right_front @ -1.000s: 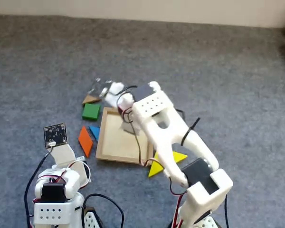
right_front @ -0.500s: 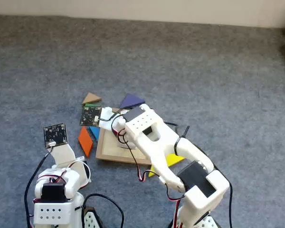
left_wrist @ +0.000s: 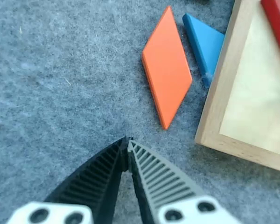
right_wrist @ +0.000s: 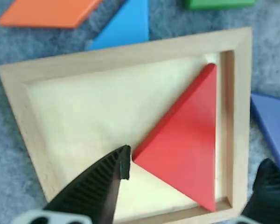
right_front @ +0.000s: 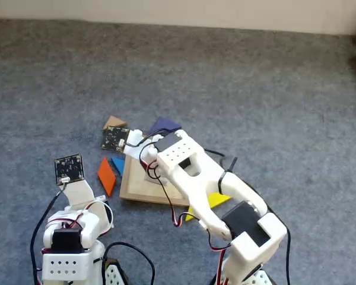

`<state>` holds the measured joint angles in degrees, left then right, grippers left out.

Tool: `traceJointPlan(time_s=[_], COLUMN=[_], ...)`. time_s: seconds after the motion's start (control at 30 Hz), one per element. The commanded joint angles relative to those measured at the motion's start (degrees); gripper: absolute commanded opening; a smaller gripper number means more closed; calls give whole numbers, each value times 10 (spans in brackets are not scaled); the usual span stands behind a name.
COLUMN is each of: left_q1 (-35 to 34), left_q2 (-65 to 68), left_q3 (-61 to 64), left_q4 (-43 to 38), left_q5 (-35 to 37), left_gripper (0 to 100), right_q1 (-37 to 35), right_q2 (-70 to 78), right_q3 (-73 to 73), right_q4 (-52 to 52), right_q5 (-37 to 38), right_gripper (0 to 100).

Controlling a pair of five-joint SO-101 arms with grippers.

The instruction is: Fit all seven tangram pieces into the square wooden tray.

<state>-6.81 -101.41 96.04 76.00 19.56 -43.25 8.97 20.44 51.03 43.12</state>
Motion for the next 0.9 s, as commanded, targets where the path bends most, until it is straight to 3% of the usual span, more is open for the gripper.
traceJointPlan(time_s=[0.0,0.17,0.27,0.37,0.47,0.87], left_q1=[-7,-7,-7,-7,-7,-7], left_q2=[-29,-29,-29,-29,-29,-29], left_q3=[12,12,12,12,12,12], left_q4=[4,4,4,4,4,4], left_q5=[-3,-3,-3,-3,-3,-3], left_gripper=[7,7,7,7,7,7], right_q1=[16,28,42,54,56,57], right_q2=[-46,-90,-137,-153,-148,25], right_q3=[-6,-1,1,0,1,-24], right_q4=[-9,-5,-1,8,7,-26], right_q5=[-7,-7,-13,-77,-115,-161], right_gripper=[386,372,254,96,12,9])
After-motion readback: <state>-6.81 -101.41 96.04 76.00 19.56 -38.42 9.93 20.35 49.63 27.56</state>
